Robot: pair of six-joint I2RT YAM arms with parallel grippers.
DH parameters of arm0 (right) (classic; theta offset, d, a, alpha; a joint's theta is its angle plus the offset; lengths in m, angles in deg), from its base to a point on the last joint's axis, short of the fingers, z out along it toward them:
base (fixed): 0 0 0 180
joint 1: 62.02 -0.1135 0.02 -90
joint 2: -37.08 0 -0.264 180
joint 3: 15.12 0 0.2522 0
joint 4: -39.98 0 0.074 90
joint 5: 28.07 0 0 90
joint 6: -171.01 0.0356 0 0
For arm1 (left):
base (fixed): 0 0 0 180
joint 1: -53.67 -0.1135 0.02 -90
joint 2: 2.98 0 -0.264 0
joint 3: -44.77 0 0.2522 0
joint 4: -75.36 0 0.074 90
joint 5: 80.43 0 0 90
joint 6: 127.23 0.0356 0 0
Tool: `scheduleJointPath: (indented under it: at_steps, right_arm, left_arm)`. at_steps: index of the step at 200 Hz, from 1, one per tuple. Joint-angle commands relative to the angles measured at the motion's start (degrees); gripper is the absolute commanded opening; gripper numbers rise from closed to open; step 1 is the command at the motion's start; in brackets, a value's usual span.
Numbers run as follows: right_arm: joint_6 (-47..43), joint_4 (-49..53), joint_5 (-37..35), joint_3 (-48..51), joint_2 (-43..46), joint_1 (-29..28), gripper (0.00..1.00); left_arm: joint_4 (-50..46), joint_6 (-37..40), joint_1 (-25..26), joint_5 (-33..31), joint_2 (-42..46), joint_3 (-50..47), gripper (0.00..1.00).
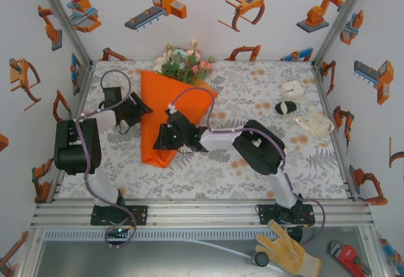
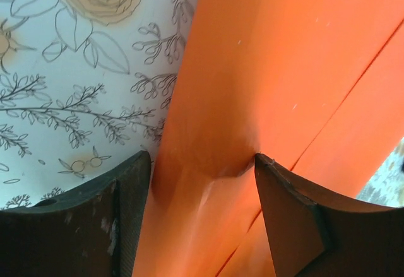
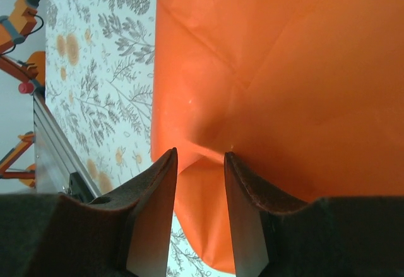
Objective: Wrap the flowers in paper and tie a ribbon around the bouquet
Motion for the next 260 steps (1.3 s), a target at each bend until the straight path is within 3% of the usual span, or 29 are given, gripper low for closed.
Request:
scheduleJointPath:
  at_steps: [1, 28, 52, 77, 97, 139, 155, 184, 219, 235, 260]
  right_arm:
    - [-1.59, 1.23, -0.22, -3.51, 0.05, 0.43, 0.38]
    - [-1.61, 1.42, 0.47, -3.42, -0.90, 0.37, 0.38]
    - [-0.68, 0.03, 3.27, -3.27, -1.85, 0.40, 0.37]
    - [-0.21, -2.36, 6.04, -3.80, -2.95, 0.37, 0.37]
    - [-0.44, -2.01, 6.45, -5.14, -4.02, 0.43, 0.37]
    - [1.97, -3.31, 6.60, -6.04, -6.51, 0.95, 0.37]
    - [3.19, -4.32, 6.88, -5.94, -7.15, 1.14, 0.37]
    - [3.18, -4.47, 6.62, -5.64, -6.91, 1.14, 0.37]
    - [2.99, -3.70, 6.37, -5.27, -6.31, 1.21, 0.37]
    - [3.07, -3.50, 6.27, -5.18, -6.31, 1.17, 0.37]
    - [3.16, -3.50, 6.31, -5.15, -6.33, 1.21, 0.37]
  left_arm:
    - [-0.22, 4.06, 0.77, -1.66, 1.81, -2.67, 0.64]
    - [-0.27, 4.71, 0.83, -4.52, 9.73, -6.42, 0.68]
    - [-7.24, 5.15, 1.35, -7.46, 20.00, -6.55, 0.76]
    - [-14.89, 3.20, 4.38, -12.39, 31.53, -10.37, 0.77]
    - [-17.64, -1.27, 8.33, -14.30, 43.17, -19.40, 0.69]
    - [-27.10, -9.53, 16.50, -14.92, 68.50, -32.58, 0.36]
    - [-28.47, -10.53, 17.48, -13.11, 74.56, -35.99, 0.33]
    - [-22.27, -11.20, 17.47, -7.53, 71.96, -38.51, 0.32]
    - [-6.53, -16.87, 17.53, -2.07, 59.62, -40.13, 0.12]
    - [-1.92, -18.27, 17.57, -1.48, 56.50, -40.77, 0.06]
    - [-4.45, -17.20, 17.52, -5.08, 54.12, -40.99, 0.04]
